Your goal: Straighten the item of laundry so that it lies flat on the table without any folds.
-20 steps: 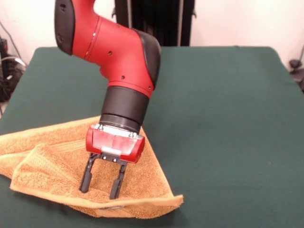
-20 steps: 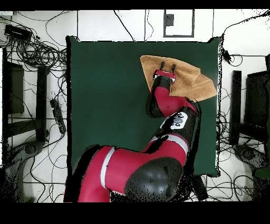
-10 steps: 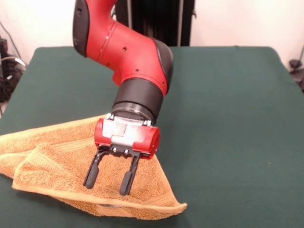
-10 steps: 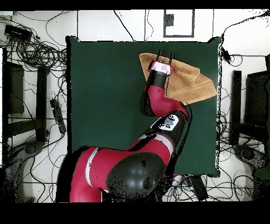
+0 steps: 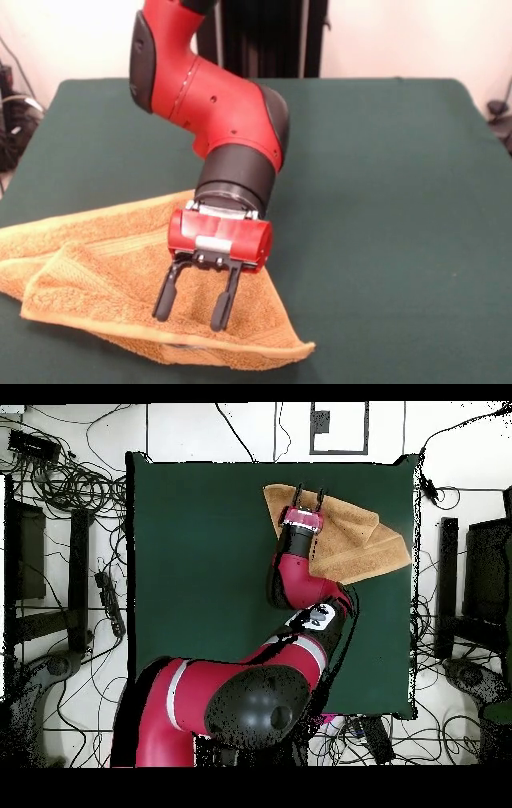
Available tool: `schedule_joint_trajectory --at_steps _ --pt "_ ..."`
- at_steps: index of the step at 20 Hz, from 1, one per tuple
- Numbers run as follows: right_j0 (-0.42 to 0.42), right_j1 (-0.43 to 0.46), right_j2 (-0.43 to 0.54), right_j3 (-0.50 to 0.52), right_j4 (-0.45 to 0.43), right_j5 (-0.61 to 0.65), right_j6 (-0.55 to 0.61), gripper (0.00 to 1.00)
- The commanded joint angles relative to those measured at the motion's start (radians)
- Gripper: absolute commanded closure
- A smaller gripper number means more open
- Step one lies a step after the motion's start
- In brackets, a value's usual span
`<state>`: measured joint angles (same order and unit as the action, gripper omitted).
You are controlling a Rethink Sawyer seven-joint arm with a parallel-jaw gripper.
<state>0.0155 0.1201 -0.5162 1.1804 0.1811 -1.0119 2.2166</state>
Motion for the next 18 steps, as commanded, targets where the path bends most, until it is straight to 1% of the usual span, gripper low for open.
schedule_joint_trajectory --at_steps 1,2,5,9,11,13,15,16,18 --pt "0.037 -0.086 0.120 0.055 -0.086 0.417 0.081 0.00" --pt "0.039 -0.117 0.132 0.080 -0.116 0.498 0.089 0.00" --pt "0.046 -0.159 0.151 0.126 -0.129 0.638 0.086 0.00" --pt "0.063 -0.156 0.136 0.122 -0.117 0.651 0.098 0.00" --pt "0.069 -0.189 0.130 0.147 -0.133 0.639 0.115 0.00" --pt "0.081 -0.194 0.116 0.148 -0.125 0.630 0.117 0.00" --pt "0.090 -0.254 0.102 0.207 -0.152 0.604 0.135 0.00" --pt "0.091 -0.264 0.104 0.215 -0.152 0.609 0.137 0.00" --pt "0.067 -0.282 0.120 0.229 -0.180 0.609 0.139 0.00"
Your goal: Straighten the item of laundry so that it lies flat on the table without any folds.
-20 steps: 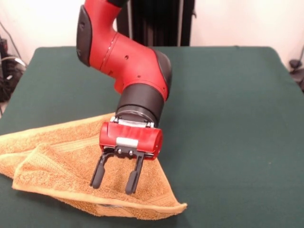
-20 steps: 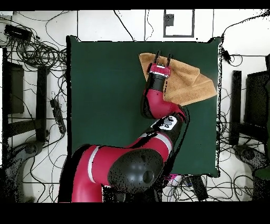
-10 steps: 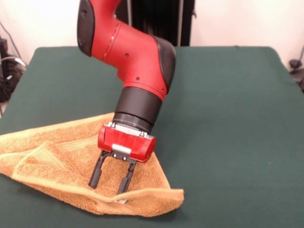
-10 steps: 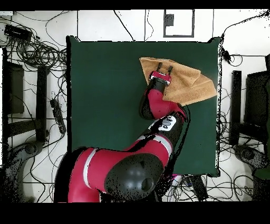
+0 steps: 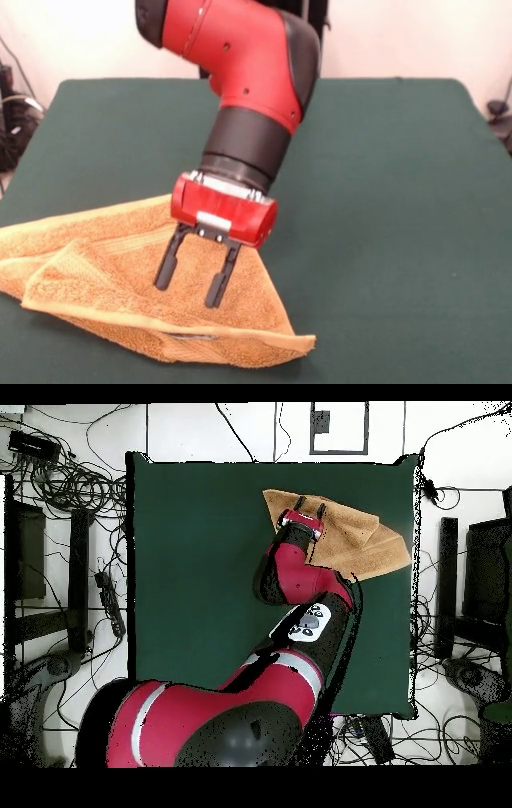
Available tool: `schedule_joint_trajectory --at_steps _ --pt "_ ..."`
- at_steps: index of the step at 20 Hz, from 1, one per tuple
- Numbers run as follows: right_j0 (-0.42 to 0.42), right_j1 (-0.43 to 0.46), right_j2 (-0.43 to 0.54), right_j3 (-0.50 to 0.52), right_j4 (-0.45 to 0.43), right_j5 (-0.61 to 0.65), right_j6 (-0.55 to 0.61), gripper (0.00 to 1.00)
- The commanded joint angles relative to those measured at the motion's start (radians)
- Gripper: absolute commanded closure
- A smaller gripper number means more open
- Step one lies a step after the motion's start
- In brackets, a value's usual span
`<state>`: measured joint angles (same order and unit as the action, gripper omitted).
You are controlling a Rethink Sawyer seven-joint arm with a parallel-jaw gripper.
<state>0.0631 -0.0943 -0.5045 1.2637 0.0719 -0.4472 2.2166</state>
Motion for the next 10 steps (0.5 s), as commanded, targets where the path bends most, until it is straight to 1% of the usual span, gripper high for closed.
schedule_joint_trajectory --at_steps 1,2,3,4,5,6,7,8,10 --pt "0.012 -0.074 0.118 0.148 -0.079 0.049 0.139 0.00" --pt "-0.014 -0.071 0.135 0.154 -0.106 0.039 0.144 0.00" --pt "-0.022 -0.074 0.142 0.156 -0.113 0.044 0.143 0.00" --pt "-0.022 -0.052 0.143 0.171 -0.110 0.024 0.151 0.00" --pt "-0.032 -0.052 0.155 0.172 -0.120 0.030 0.153 0.00" --pt "-0.044 -0.025 0.173 0.176 -0.129 0.024 0.157 0.00" --pt "-0.057 -0.024 0.190 0.176 -0.145 0.039 0.156 0.00" --pt "-0.061 0.001 0.197 0.175 -0.144 0.031 0.157 0.00" --pt "-0.085 0.007 0.232 0.183 -0.161 0.067 0.158 0.00"
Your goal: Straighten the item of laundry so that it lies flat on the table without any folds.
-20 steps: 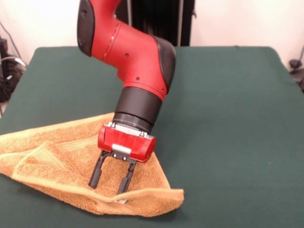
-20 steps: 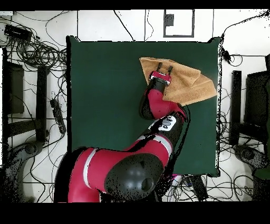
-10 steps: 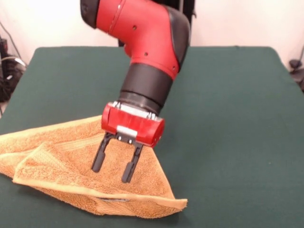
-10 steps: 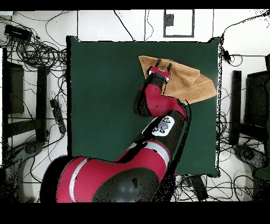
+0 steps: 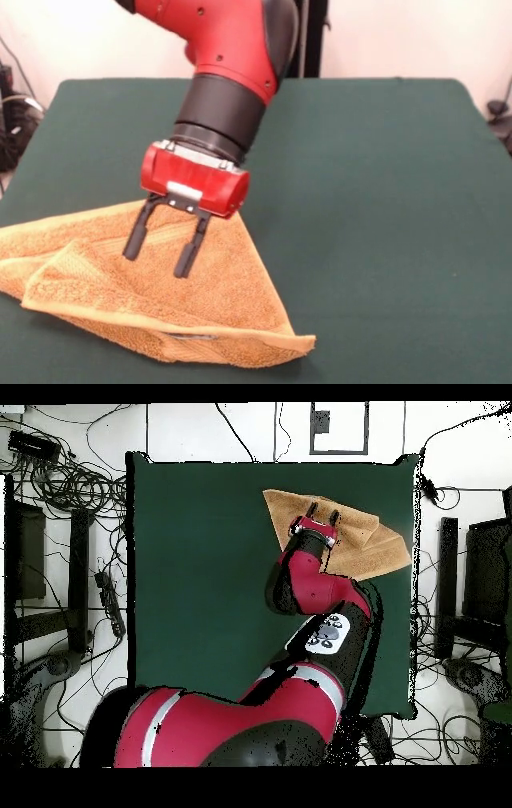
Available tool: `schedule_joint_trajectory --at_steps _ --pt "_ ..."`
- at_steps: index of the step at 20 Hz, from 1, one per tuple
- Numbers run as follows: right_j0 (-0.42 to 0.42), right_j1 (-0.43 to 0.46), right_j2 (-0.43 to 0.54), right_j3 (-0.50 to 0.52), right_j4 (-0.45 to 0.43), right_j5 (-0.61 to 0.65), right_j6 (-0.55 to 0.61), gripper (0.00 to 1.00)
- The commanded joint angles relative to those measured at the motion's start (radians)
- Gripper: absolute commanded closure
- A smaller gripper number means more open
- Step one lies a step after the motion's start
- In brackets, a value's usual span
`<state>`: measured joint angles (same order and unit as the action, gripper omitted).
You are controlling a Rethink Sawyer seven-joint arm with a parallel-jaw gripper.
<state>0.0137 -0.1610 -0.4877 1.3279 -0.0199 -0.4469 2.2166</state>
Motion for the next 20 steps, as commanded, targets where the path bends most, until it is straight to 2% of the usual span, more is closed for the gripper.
schedule_joint_trajectory --at_steps 1,10,20 --pt "-0.029 0.080 0.209 0.123 -0.060 0.065 0.157 0.00" --pt "-0.002 0.135 0.205 0.141 -0.003 0.033 0.161 0.00" --pt "-0.014 0.158 0.207 0.119 -0.003 0.010 0.145 0.00"
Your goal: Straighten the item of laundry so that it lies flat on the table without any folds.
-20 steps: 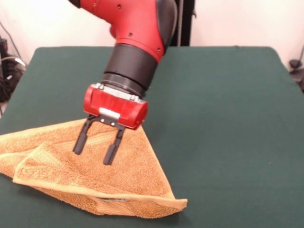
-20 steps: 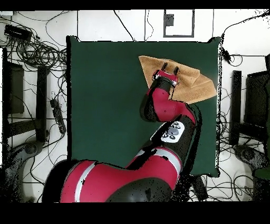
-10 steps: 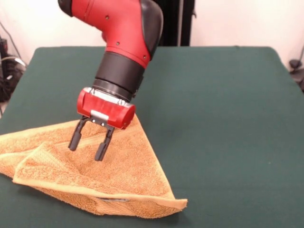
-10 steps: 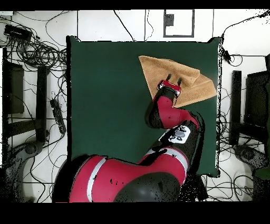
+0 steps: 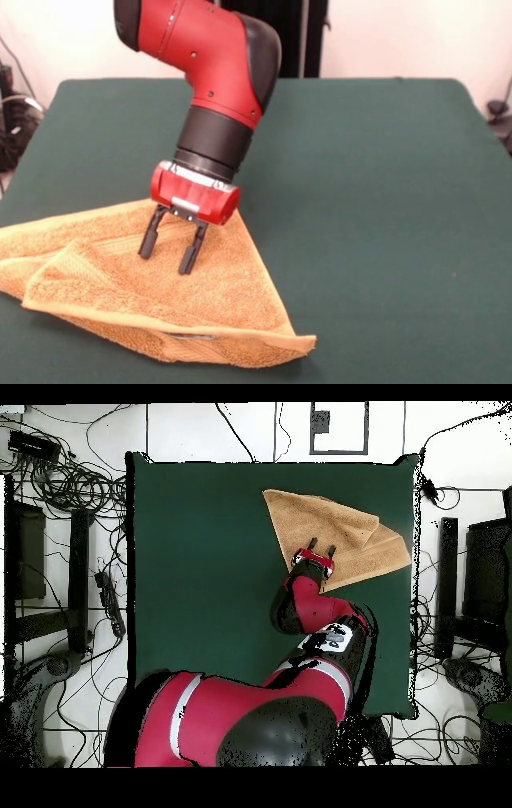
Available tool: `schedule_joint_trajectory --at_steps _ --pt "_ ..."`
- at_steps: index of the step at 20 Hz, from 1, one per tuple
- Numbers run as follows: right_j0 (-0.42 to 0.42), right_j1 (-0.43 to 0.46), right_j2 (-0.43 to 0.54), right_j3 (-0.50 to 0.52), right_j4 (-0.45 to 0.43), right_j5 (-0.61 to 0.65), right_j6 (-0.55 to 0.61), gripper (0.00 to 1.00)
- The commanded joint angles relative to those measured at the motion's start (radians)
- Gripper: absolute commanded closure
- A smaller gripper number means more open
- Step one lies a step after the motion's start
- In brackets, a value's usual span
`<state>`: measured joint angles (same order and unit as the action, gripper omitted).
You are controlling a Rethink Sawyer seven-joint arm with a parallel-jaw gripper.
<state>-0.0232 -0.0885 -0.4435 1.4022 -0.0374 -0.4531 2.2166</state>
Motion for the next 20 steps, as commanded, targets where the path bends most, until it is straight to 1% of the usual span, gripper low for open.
schedule_joint_trajectory --at_steps 1,5,9,15,20 --pt "0.027 0.091 0.153 0.040 0.024 -0.001 0.143 0.00" --pt "0.036 0.115 0.108 0.021 0.059 -0.074 0.127 0.00" --pt "0.031 0.133 0.088 0.004 0.082 -0.130 0.114 0.00" --pt "0.013 0.133 0.095 -0.009 0.066 -0.142 0.106 0.00" --pt "-0.009 0.125 0.108 -0.033 0.023 -0.118 0.094 0.00"
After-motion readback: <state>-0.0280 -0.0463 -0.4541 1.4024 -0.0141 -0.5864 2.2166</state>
